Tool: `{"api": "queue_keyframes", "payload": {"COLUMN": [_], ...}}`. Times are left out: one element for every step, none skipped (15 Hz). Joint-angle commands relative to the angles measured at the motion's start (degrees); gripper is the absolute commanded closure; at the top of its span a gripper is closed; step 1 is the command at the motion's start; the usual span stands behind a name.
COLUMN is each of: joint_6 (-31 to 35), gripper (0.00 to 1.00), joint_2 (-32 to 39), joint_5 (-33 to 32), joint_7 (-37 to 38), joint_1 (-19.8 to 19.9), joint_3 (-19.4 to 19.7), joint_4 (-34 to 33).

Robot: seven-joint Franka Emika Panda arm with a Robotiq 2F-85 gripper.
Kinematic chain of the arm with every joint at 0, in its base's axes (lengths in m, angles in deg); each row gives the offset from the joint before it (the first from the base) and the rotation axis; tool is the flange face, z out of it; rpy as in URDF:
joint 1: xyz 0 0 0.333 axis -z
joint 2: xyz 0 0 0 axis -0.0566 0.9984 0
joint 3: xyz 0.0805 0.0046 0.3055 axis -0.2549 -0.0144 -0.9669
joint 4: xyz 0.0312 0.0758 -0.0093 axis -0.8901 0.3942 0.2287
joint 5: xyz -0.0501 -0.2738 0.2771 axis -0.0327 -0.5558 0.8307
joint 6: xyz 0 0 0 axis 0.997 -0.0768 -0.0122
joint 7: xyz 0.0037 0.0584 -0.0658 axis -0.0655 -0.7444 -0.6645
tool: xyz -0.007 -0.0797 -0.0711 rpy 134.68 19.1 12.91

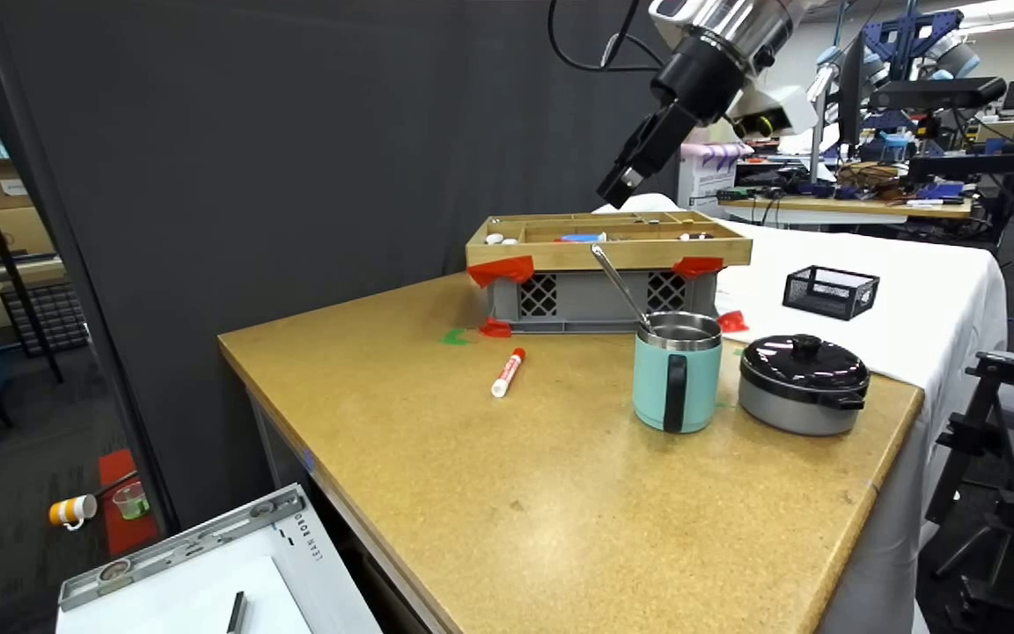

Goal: Put the butter knife in the mug

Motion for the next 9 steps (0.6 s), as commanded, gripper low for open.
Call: {"api": "queue_keyframes", "payload": {"joint_6": [5.1, 5.3, 4.9, 4.2, 2.7, 1.4, -0.3, -2.7, -5.2], "gripper": [0.00, 0.00, 0.00, 0.00, 0.00, 0.00, 0.00, 0.00, 0.00], "joint_2": [-1.3, -1.4, -1.5, -1.8, -2.0, -2.4, -2.9, -3.7, -4.7], "joint_5": [-16.3, -21.6, -26.7, -32.1, -37.3, -42.6, -47.9, -53.1, -58.4], "joint_7": [14.9, 19.1, 22.8, 26.7, 30.0, 33.5, 37.0, 40.6, 44.7], "joint_1": [-3.0, -3.1, -3.0, -2.7, -2.3, -1.9, -1.6, -1.3, -1.2], "joint_3": [1.9, 2.4, 2.9, 3.7, 4.5, 5.4, 6.3, 7.1, 7.6], "joint_4": [3.4, 4.3, 4.9, 5.4, 5.5, 5.2, 4.6, 3.4, 2.1]}}
